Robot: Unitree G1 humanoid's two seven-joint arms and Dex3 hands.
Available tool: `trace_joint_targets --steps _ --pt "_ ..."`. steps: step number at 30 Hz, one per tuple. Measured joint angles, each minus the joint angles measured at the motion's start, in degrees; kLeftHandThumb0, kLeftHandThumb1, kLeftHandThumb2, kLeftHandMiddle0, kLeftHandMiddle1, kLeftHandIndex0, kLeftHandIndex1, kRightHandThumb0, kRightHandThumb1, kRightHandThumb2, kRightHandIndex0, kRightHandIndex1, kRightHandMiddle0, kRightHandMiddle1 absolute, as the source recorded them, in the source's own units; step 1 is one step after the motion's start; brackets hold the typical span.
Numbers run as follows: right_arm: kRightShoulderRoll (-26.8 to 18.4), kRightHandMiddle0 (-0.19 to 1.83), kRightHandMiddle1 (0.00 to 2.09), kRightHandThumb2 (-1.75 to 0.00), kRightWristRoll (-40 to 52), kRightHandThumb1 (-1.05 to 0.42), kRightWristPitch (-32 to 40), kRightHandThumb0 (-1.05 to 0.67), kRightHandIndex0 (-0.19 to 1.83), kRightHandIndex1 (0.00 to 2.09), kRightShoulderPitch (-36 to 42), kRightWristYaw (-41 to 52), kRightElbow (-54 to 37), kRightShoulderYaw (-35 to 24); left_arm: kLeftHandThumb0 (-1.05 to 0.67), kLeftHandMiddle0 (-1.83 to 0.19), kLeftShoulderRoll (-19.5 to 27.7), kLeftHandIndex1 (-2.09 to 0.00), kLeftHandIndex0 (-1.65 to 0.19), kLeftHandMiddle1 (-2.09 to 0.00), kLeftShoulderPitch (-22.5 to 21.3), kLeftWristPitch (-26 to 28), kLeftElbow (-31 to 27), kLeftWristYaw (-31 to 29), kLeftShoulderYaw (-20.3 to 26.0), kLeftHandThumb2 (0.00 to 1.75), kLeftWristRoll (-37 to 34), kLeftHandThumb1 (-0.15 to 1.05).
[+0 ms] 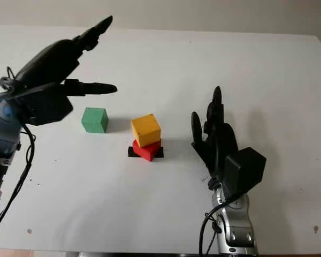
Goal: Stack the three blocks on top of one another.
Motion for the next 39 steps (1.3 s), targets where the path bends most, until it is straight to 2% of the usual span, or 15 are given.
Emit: trace_joint_targets --steps 5,8,14,17,19,21,24,28,30,39 --pt "0.0 -0.19 0.0 -0.51 0.21 -1.05 -0.01 -0.73 -0.19 0.0 -0.01 0.04 0.0 -0.01 -0.65 -0.18 2.6 -0.1 -0.26 -0.06 -0.01 -1.05 1.29 -1.52 1.4 0.14 -1.68 1.05" --pt "0.0 -0.19 0.0 -0.51 0.38 -1.05 0.0 -0.73 -0.19 0.0 -0.02 0.02 0.0 -0.03 -0.66 -0.14 4.52 -0.09 -0.27 -0.04 -0.21 0.66 2.09 -3.37 1.43 0.12 -0.87 1.05" --pt "-0.01 -0.19 0.0 -0.52 -0.42 -1.05 0.02 -0.73 -0.19 0.0 -0.09 -0.23 0.0 0.02 -0.84 -0.07 8.77 -0.06 -0.25 -0.04 -2.23 2.93 5.18 -10.33 0.66 0.06 -0.11 1.02" --pt "-0.01 -0.19 0.0 -0.52 -0.38 -1.05 0.06 -0.73 -0.19 0.0 -0.14 -0.16 0.0 0.06 -0.9 -0.07 10.18 -0.06 -0.25 -0.05 -2.44 2.05 6.11 -13.4 -0.52 0.05 0.19 1.0" --pt "-0.01 -0.19 0.0 -0.52 -0.29 -1.05 0.02 -0.72 -0.19 0.0 -0.18 -0.01 0.01 0.05 -0.92 -0.06 10.45 -0.05 -0.25 -0.04 -2.44 0.59 7.39 -14.69 -1.19 0.04 0.17 0.98" --pt "-0.01 -0.19 0.0 -0.52 -0.27 -1.05 0.01 -0.73 -0.19 0.0 -0.24 -0.02 0.01 0.05 -0.86 -0.02 10.47 -0.05 -0.24 -0.04 -2.45 0.57 7.82 -15.44 -2.15 0.02 0.8 0.91" --pt "-0.01 -0.19 0.0 -0.52 -0.28 -1.05 0.01 -0.72 -0.19 0.0 -0.3 -0.11 0.01 0.02 -0.88 0.01 10.47 -0.05 -0.24 -0.03 -2.44 -0.53 8.79 -14.44 -4.08 0.03 3.57 0.9" --pt "0.0 -0.19 0.0 -0.51 -0.28 -1.05 0.04 -0.73 -0.19 0.0 -0.38 -0.19 0.01 0.03 -0.87 0.02 10.07 -0.06 -0.25 -0.04 -2.32 -6.82 11.82 -9.12 -7.13 0.04 7.99 0.88" --pt "0.01 -0.19 0.0 -0.51 -0.26 -1.05 0.04 -0.73 -0.19 0.0 -0.38 -0.22 0.01 0.03 -0.85 0.03 9.71 -0.05 -0.25 -0.04 -2.04 -7.81 12.27 -7.8 -7.62 0.04 8.8 0.87" --pt "0.02 -0.19 0.0 -0.51 -0.17 -1.05 0.03 -0.73 -0.19 0.0 -0.35 -0.06 0.0 0.0 -0.82 0.06 8.04 -0.05 -0.23 -0.05 -0.22 -4.39 11.03 -8.64 -10.26 0.05 11.84 0.87"
